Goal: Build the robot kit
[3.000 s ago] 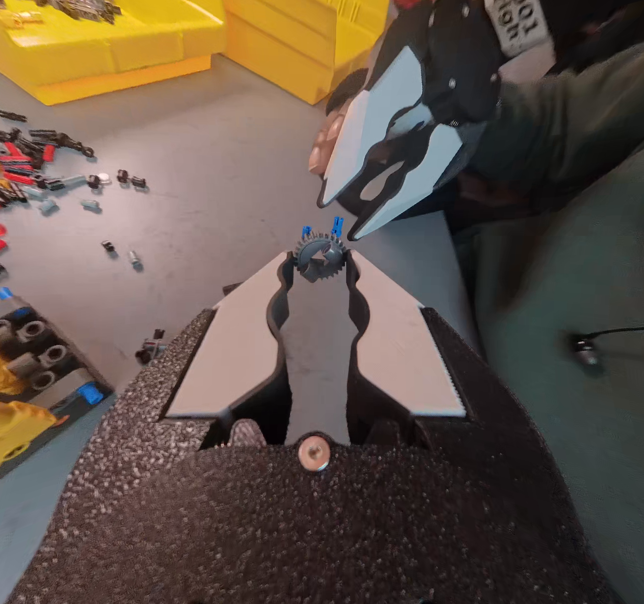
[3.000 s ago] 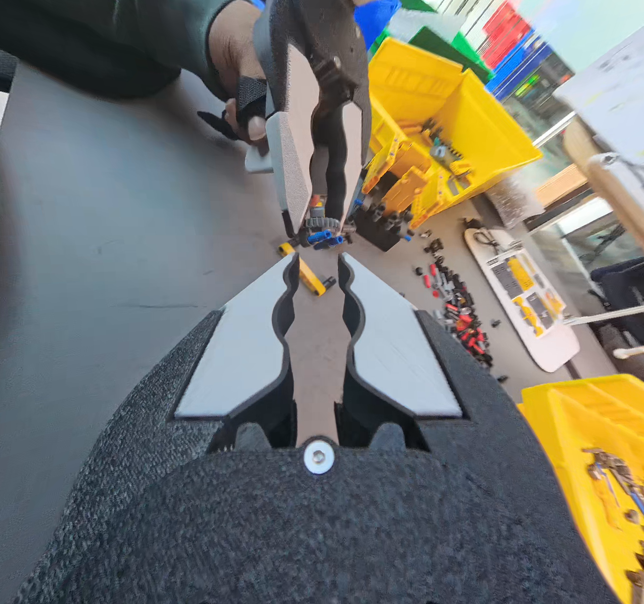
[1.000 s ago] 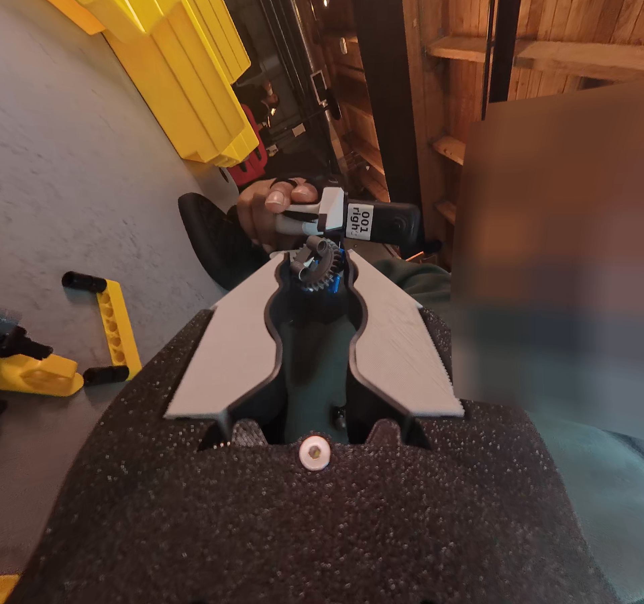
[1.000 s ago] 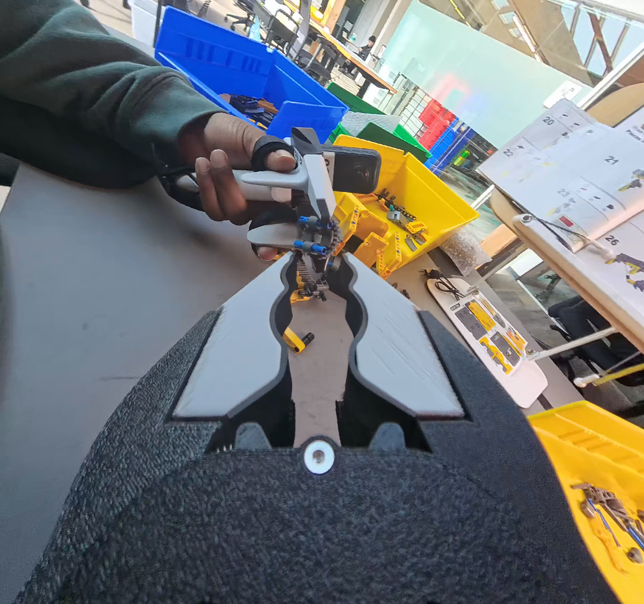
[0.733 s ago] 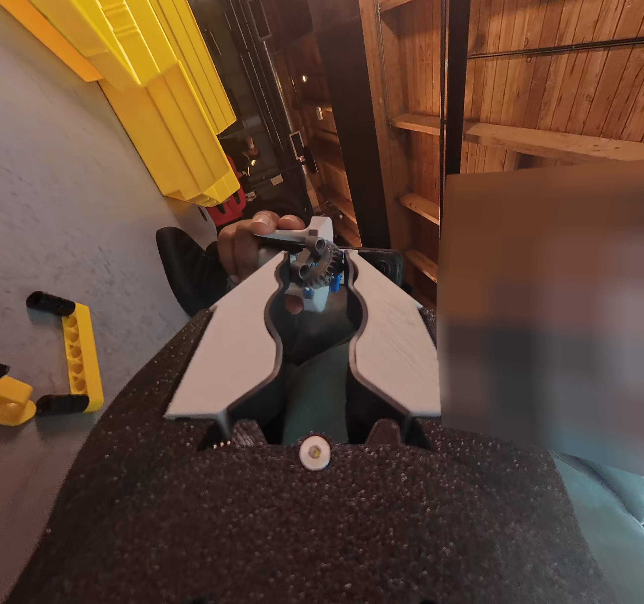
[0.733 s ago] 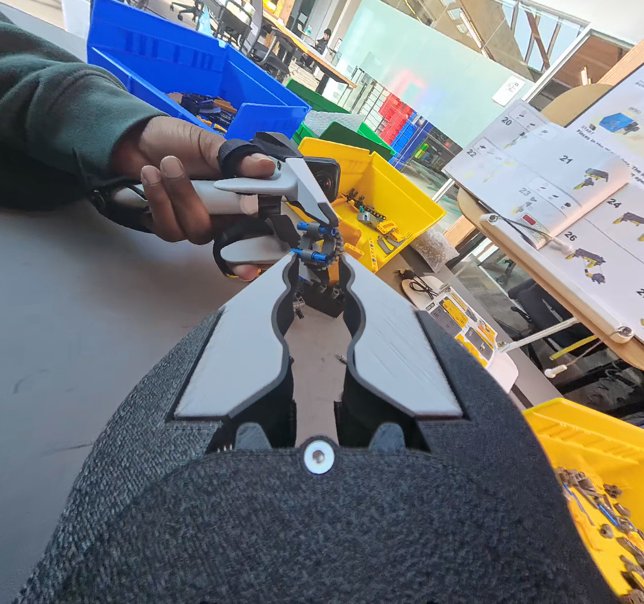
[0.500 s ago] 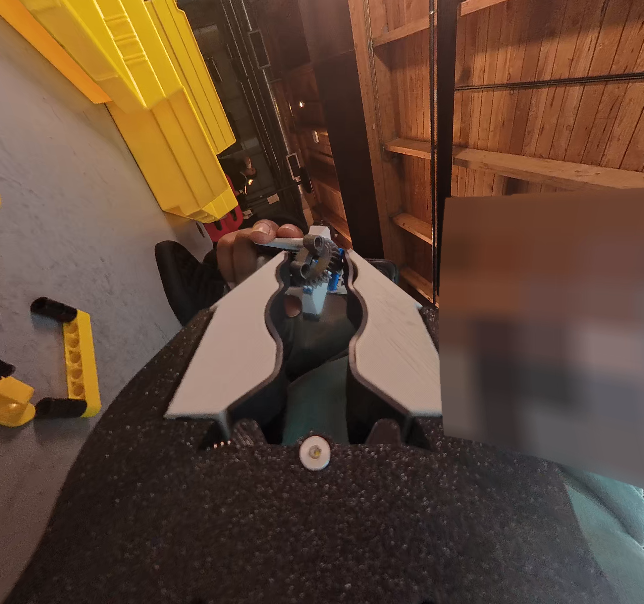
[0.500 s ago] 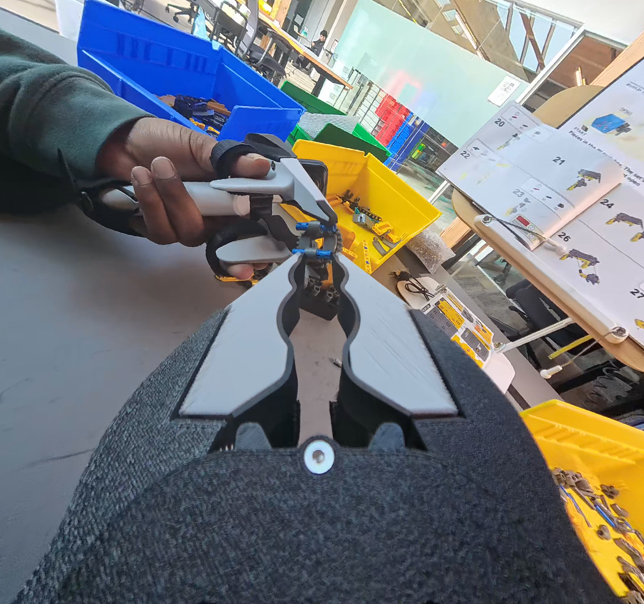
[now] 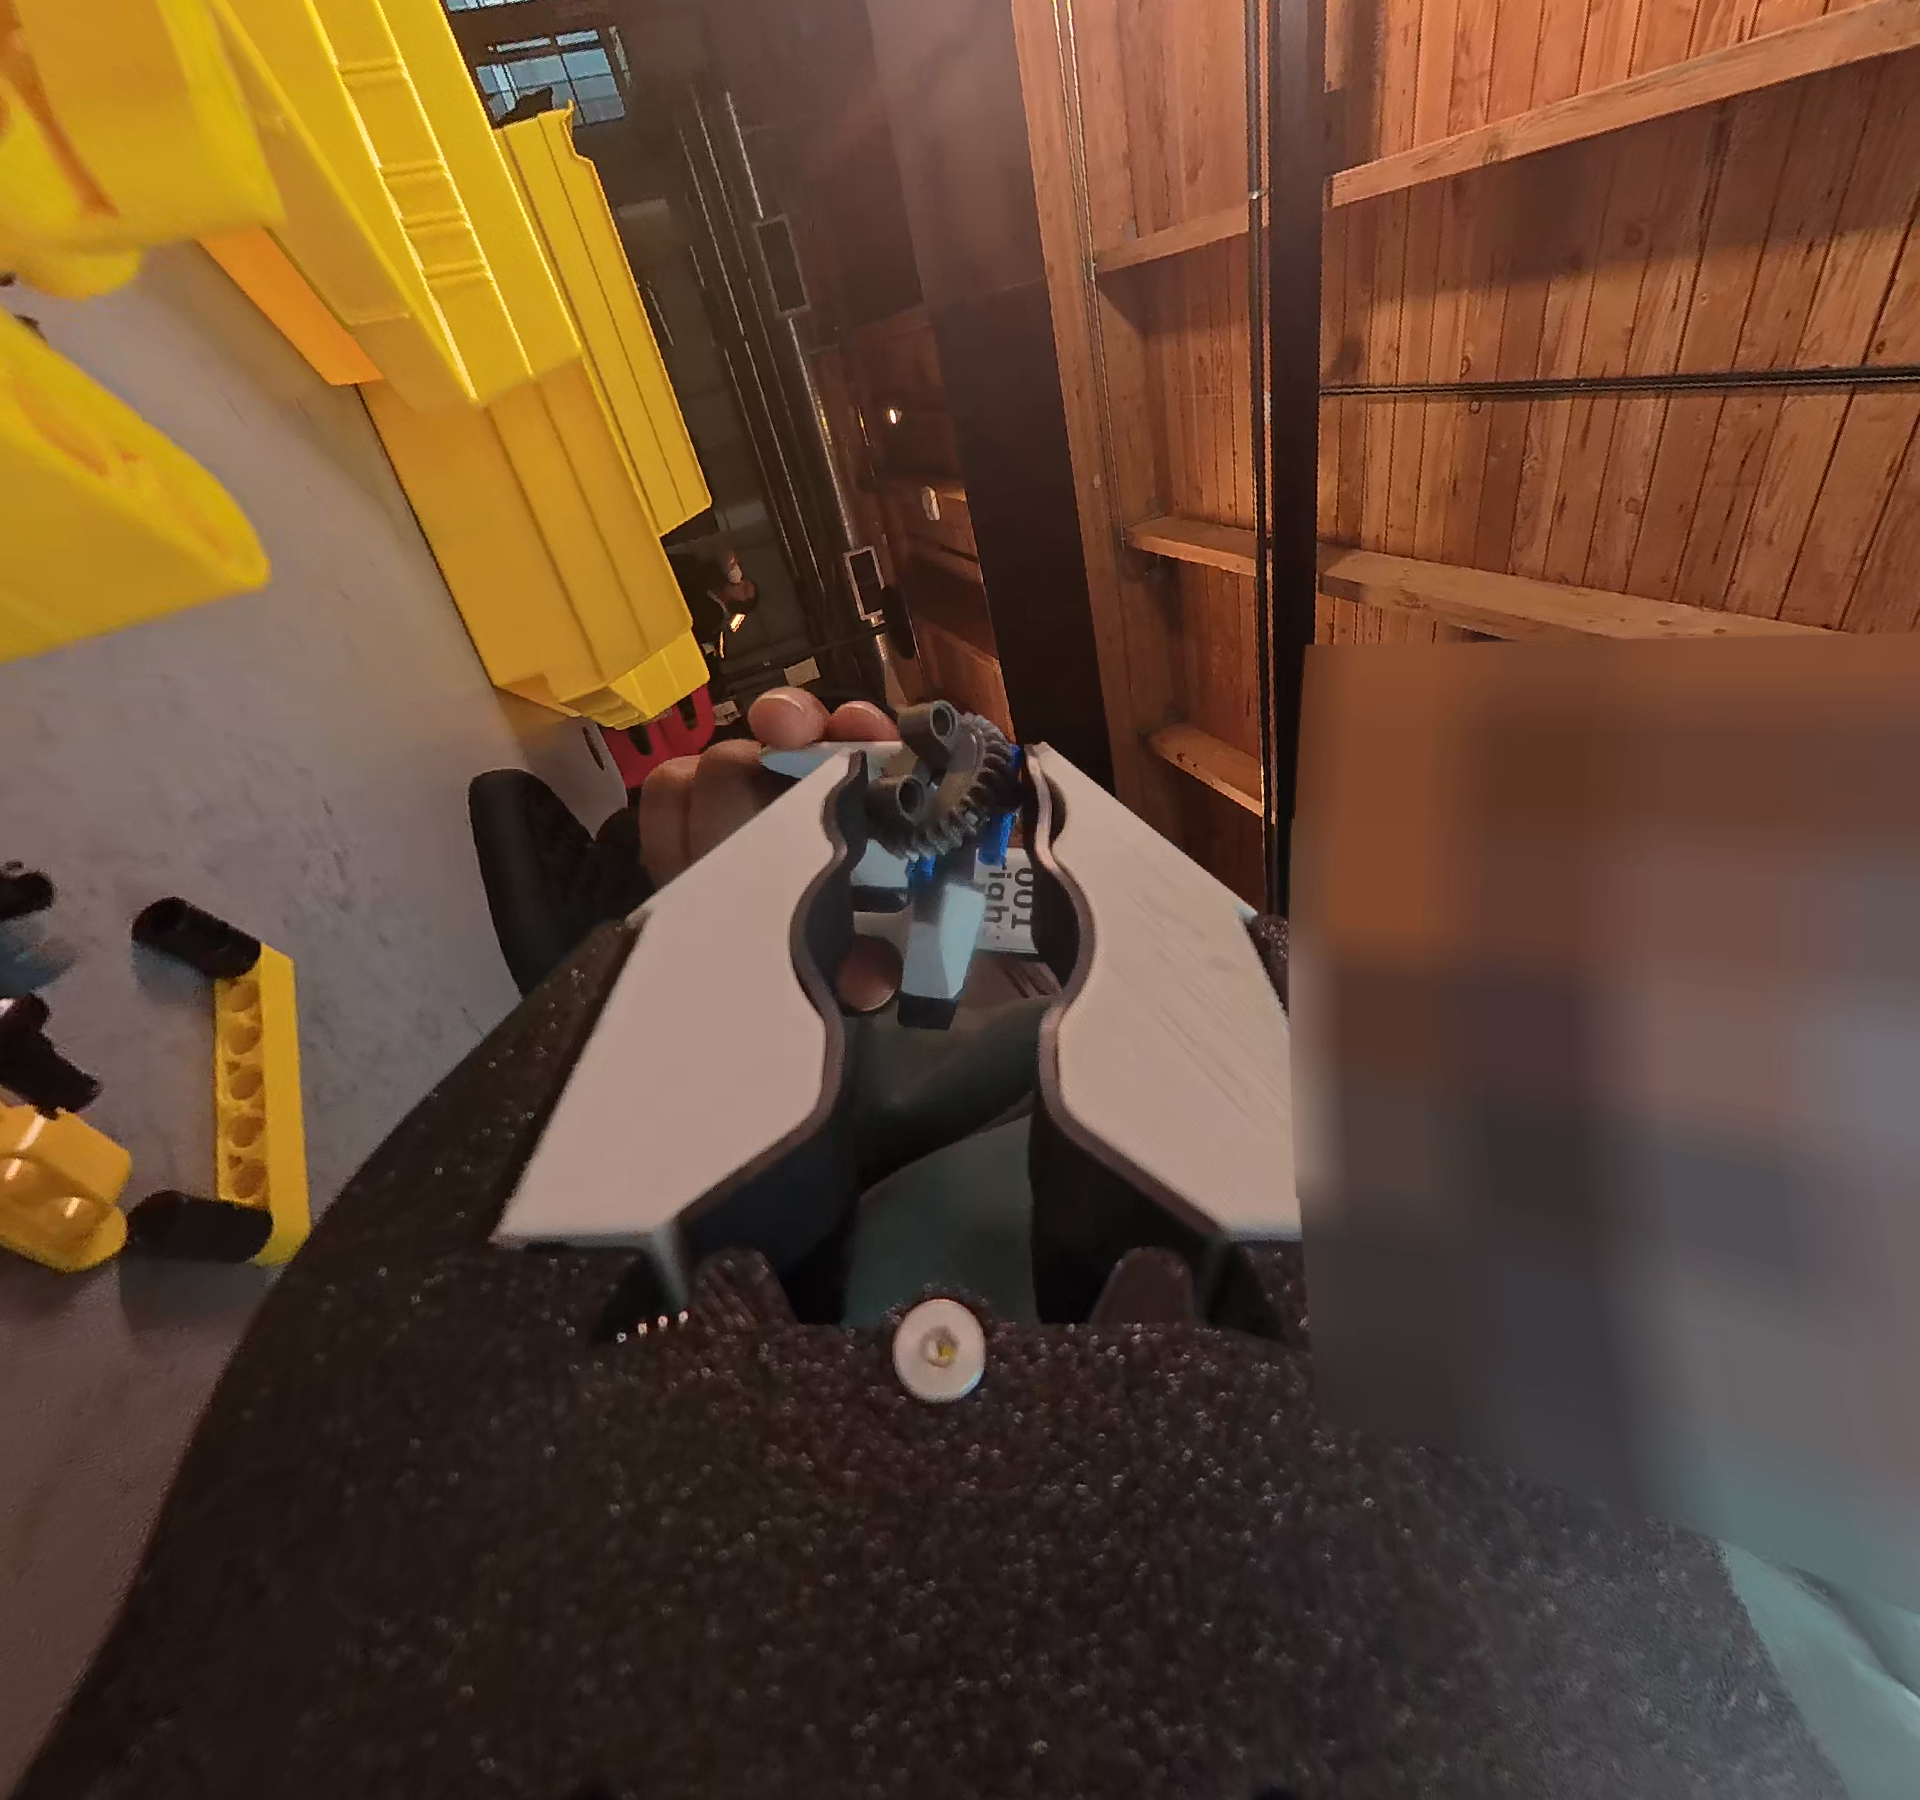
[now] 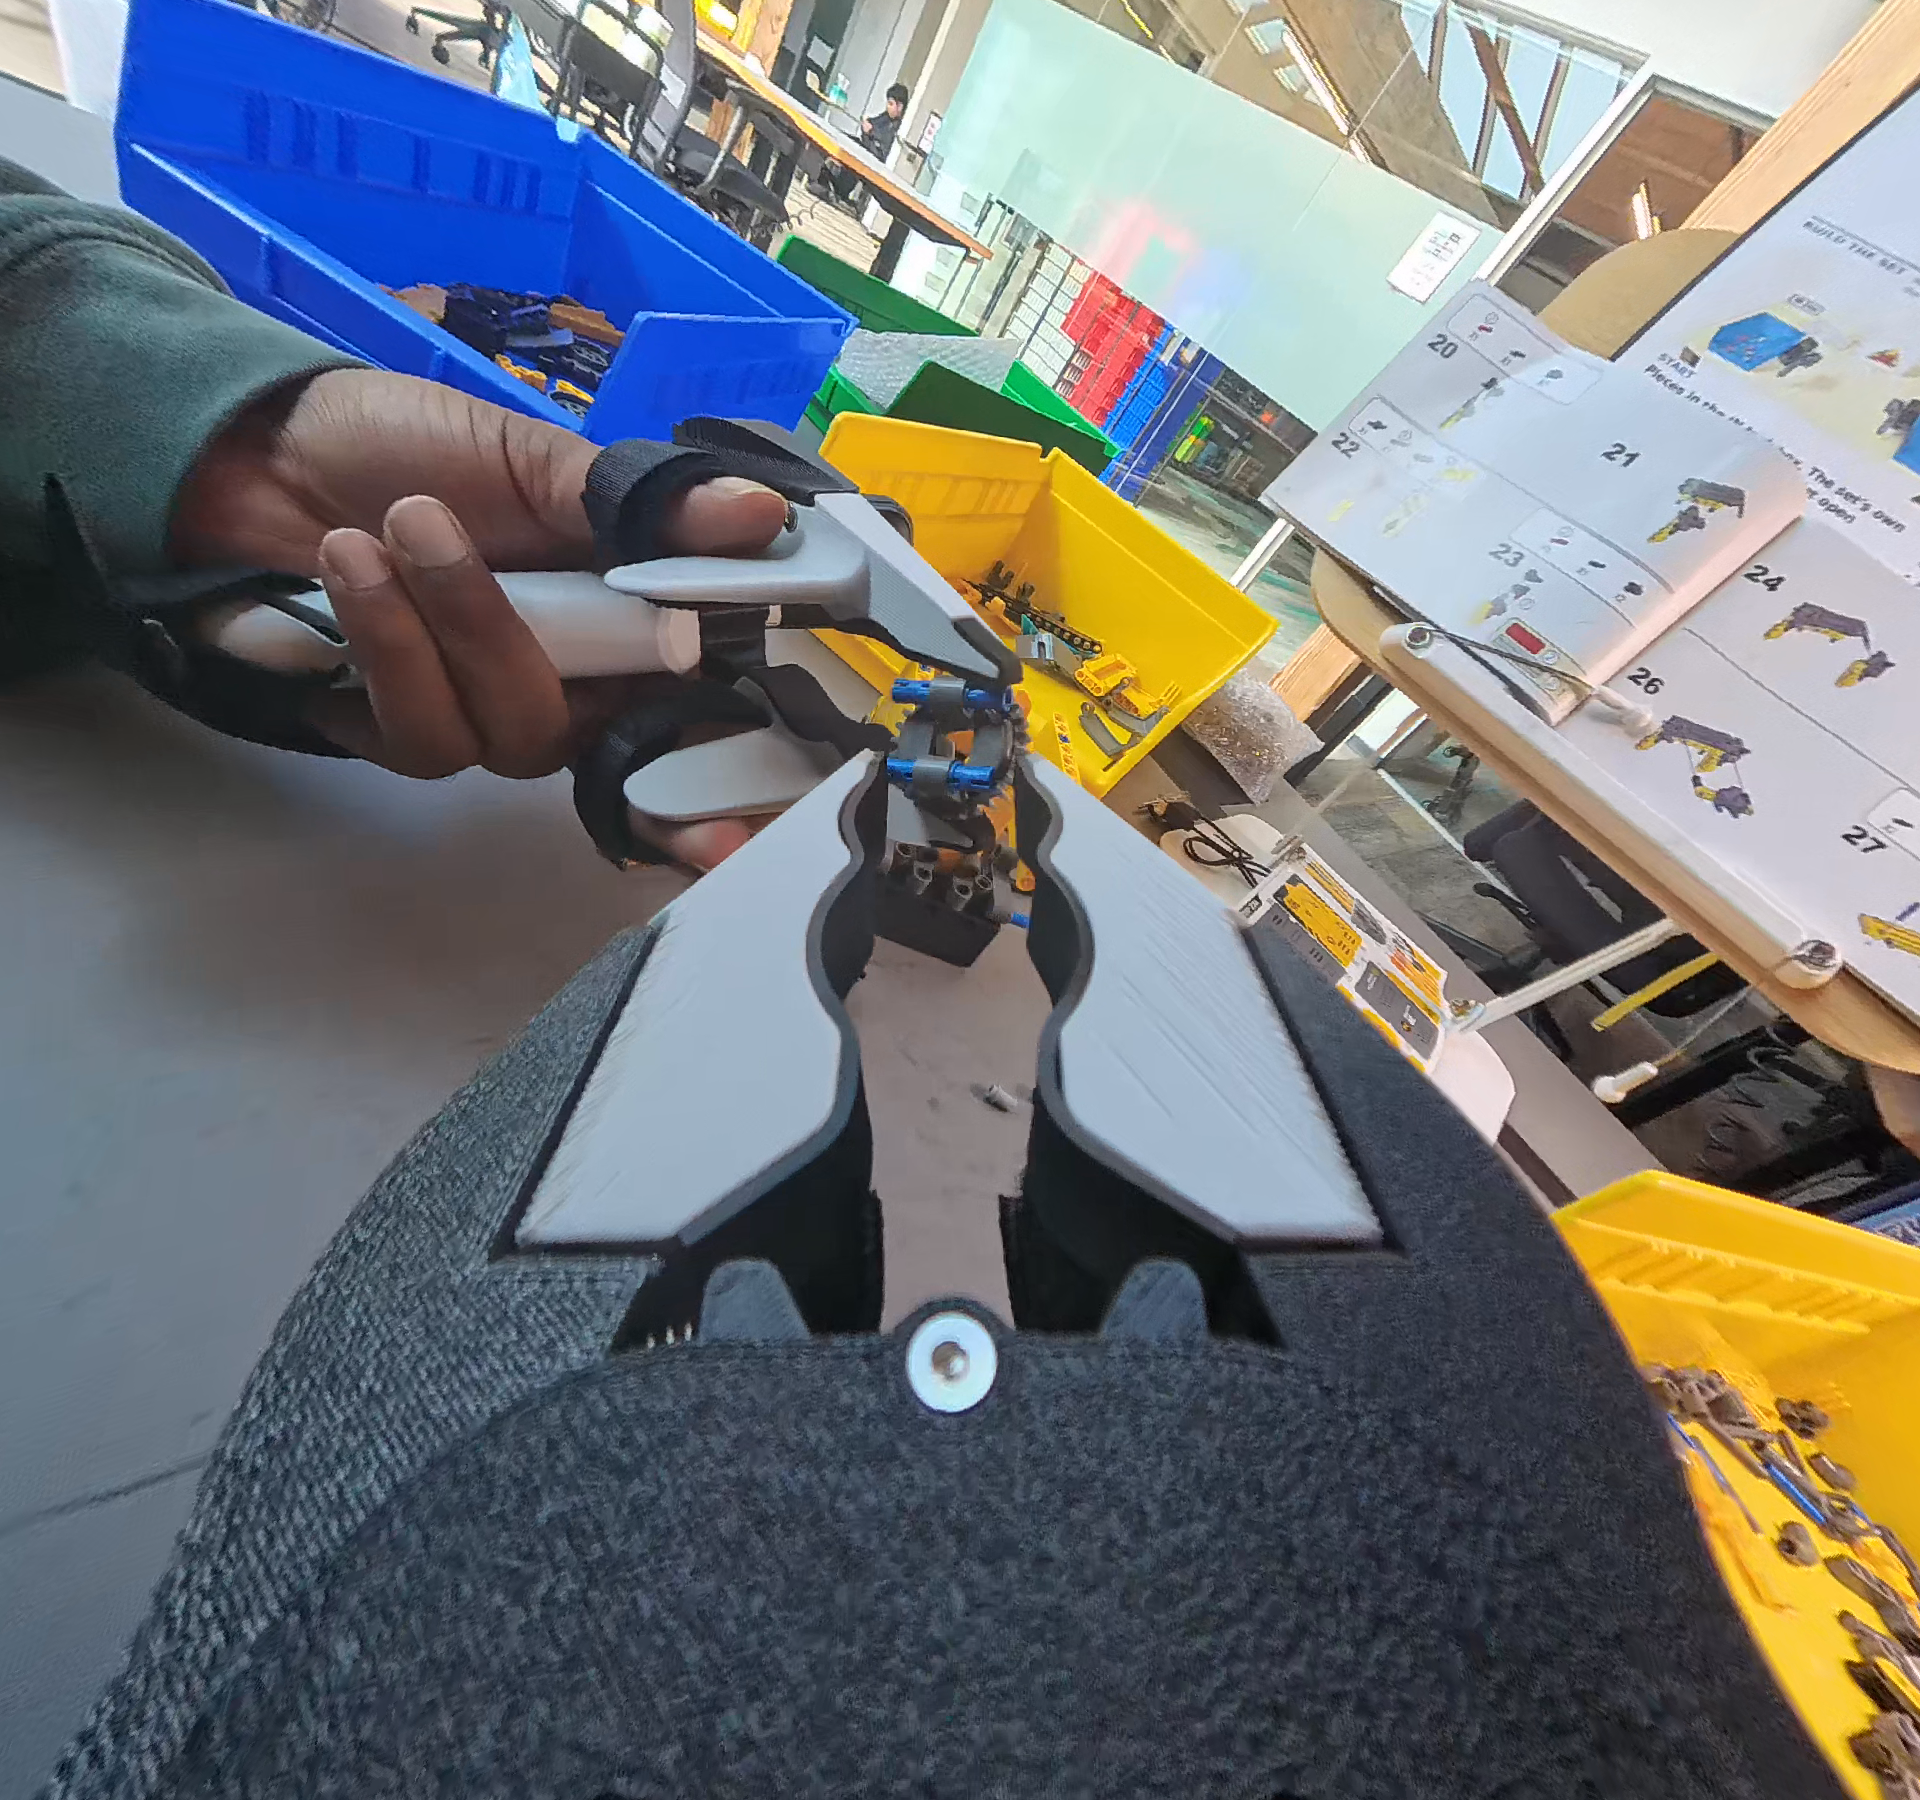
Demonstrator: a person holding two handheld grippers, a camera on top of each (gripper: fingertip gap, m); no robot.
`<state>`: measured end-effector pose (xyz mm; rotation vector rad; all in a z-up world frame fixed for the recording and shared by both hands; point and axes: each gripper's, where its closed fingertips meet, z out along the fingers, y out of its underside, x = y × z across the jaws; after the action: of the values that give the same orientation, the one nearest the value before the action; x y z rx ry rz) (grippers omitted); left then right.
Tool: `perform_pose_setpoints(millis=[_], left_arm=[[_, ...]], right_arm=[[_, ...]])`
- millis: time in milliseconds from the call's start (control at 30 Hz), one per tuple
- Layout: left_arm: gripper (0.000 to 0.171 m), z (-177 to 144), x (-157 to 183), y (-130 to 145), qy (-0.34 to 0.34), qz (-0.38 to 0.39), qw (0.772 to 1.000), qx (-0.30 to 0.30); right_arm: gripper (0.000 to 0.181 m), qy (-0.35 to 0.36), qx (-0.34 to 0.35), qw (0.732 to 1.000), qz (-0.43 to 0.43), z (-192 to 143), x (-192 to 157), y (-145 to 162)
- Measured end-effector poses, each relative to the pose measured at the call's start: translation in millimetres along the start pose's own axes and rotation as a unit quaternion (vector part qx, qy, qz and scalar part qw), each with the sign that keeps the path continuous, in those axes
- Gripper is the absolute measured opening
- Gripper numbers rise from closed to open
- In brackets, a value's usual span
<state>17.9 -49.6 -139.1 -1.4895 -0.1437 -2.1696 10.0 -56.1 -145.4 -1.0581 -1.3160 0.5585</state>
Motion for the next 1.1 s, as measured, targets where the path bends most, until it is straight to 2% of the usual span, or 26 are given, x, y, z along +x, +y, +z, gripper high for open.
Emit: perform_pose_setpoints(millis=[33, 167, 333, 433, 600, 767, 1000, 1100], left_arm=[[0.028, -0.1, -0.2, -0.6, 0.001, -0.004, 1.0, 0.004], [0.028, -1.7, -2.4, -3.3, 0.002, -0.009, 1.0, 0.012], [0.027, -5.5, -5.2, -6.3, -0.011, 0.009, 1.0, 0.007], [0.027, -5.3, -8.1, -2.6, -0.024, 0.032, 0.999, -0.015], [0.036, -2.8, -11.5, 9.3, -0.071, 0.125, 0.987, -0.079], [0.023, -5.7, -31.3, 18.4, -0.143, 0.182, 0.965, -0.125], [0.022, -6.3, -35.6, 15.7, -0.14, 0.159, 0.971, -0.109], [0.022, -8.9, -40.9, 12.5, -0.152, 0.156, 0.971, -0.099]], right_arm=[[0.023, 0.006, -0.002, 1.0, -0.011, 0.4, 0.0, 0.2], [0.017, 0.024, -0.005, 0.999, -0.044, 1.1, 0.7, 1.3], [0.014, -0.03, 0.007, 0.999, 0.045, -5.3, 9.8, 5.6], [0.014, -0.064, 0.018, 0.995, 0.07, -11.0, 10.8, 5.3], [0.014, -0.108, 0.001, 0.991, 0.084, -13.8, 4.0, 14.8], [0.014, -0.134, -0.013, 0.988, 0.073, -15.3, -2.6, 21.9], [0.014, -0.119, -0.016, 0.991, 0.058, -14.5, -0.5, 23.6], [0.025, -0.103, -0.003, 0.993, 0.059, -14.0, 3.5, 15.0]])
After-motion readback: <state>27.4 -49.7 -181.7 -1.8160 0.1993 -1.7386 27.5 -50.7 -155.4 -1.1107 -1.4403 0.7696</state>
